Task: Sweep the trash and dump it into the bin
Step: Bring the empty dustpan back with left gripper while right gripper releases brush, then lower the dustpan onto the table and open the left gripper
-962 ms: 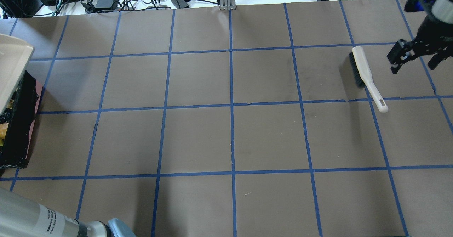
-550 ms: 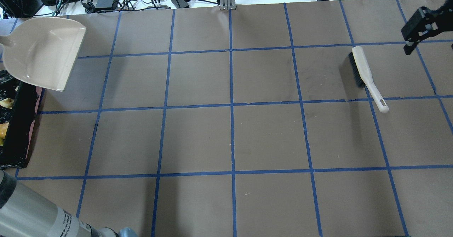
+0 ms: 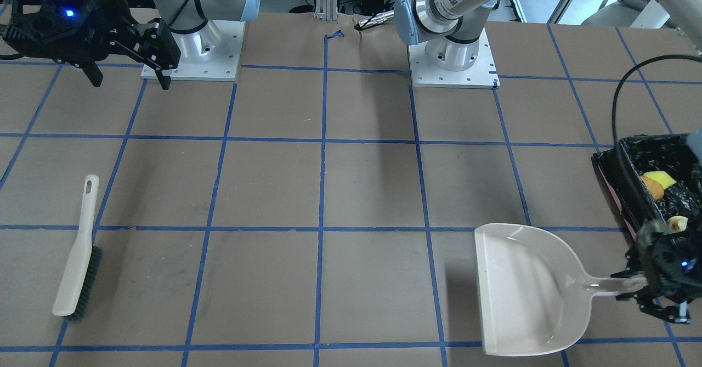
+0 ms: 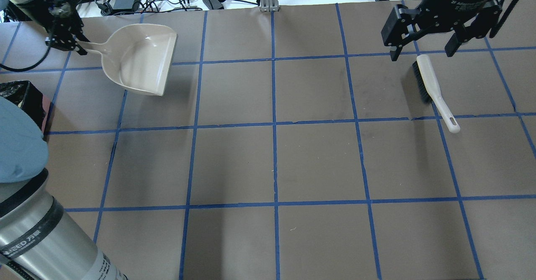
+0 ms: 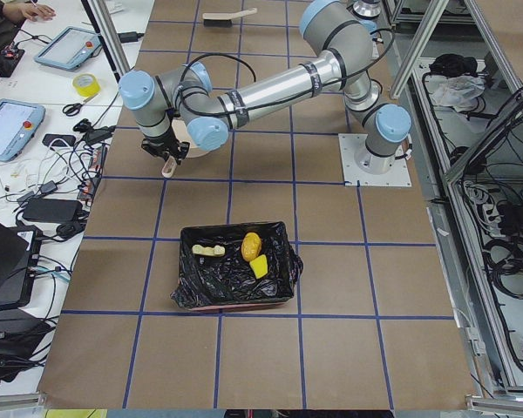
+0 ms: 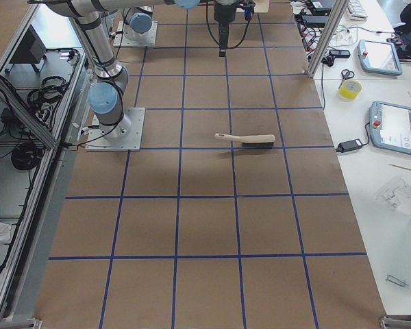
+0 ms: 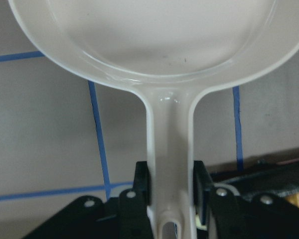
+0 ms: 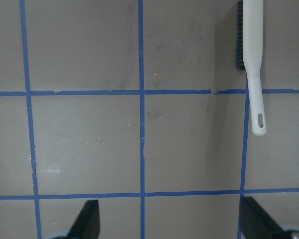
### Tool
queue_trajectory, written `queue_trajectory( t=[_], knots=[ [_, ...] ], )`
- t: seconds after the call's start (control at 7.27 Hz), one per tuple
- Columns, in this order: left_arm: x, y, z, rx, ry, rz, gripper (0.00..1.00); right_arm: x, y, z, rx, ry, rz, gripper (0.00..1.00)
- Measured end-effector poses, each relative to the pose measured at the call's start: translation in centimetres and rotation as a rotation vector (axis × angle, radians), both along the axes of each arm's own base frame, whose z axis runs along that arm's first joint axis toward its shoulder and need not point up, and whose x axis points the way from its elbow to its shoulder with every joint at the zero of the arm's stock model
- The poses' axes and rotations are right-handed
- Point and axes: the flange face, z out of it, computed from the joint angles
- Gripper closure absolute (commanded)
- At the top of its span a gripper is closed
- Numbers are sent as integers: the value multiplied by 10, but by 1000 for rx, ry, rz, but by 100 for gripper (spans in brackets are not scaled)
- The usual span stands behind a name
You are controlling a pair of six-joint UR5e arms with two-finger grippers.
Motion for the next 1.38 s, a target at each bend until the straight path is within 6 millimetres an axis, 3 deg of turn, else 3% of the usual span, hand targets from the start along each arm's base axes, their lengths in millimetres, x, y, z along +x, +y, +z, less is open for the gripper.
queue_trajectory(
  t=[0.28, 0.55, 0.83, 1.1, 1.24, 1.38],
  knots=[
    [-56, -11, -32, 38, 2, 50, 100, 6, -6, -13, -7, -5, 15, 0],
    [-98, -4, -50, 73, -1, 65, 100, 10, -20, -37, -64, -37, 23, 0],
    [-108, 9, -66, 74, -8, 60, 100, 12, -24, -48, -117, -51, 27, 0],
    [-110, 17, -73, 73, -10, 37, 100, 12, -16, -42, -135, -45, 23, 0],
    [-110, 18, -72, 71, -11, 34, 53, 12, -14, -39, -141, -49, 23, 0],
    [-111, 18, -73, 67, -10, 35, 49, 12, -13, -38, -145, -53, 22, 0]
  ],
)
